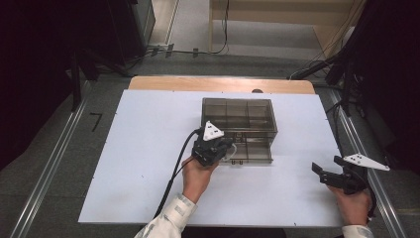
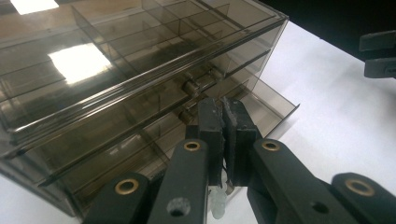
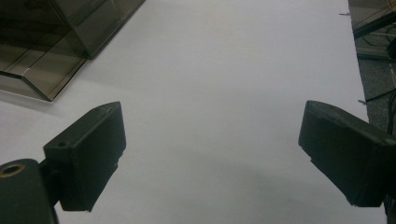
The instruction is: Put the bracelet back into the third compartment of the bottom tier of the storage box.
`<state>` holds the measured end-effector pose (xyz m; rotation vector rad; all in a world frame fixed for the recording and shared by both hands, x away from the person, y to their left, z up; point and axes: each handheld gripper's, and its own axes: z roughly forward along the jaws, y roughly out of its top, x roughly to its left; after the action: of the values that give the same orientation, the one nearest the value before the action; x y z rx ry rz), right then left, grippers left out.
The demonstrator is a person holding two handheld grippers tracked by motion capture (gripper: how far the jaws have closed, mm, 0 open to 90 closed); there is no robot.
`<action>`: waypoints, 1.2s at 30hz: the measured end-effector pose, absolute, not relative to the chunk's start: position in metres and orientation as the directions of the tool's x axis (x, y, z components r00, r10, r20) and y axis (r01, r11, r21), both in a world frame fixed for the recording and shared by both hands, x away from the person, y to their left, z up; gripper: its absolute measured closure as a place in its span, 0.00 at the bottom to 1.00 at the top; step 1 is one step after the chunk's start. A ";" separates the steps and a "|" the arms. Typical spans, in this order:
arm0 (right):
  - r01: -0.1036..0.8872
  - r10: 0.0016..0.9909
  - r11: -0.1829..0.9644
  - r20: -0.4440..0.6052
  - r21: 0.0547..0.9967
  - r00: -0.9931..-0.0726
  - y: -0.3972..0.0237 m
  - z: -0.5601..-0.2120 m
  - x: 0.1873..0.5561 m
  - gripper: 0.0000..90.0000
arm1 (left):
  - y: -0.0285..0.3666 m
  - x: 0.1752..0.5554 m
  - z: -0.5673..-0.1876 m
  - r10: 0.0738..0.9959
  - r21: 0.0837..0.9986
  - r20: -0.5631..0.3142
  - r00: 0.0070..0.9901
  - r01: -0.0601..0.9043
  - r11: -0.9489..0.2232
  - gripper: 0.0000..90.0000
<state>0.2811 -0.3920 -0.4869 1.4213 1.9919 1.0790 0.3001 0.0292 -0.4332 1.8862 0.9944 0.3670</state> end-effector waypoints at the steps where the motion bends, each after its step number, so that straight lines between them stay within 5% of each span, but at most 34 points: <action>1: 0.567 0.931 0.157 0.070 0.808 -0.358 -0.392 -0.487 0.281 0.07 | 0.028 0.300 -0.433 0.765 0.845 -0.152 0.626 0.484 -0.228 0.98; 36: 0.569 0.930 0.150 0.081 0.808 -0.359 -0.393 -0.488 0.281 0.07 | -0.037 0.326 -0.439 0.730 0.842 -0.149 0.667 0.473 -0.260 0.98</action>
<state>0.2808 -0.3932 -0.4882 1.4275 1.9915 1.0899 0.3258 -0.0366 -0.4392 1.9154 0.9420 0.3343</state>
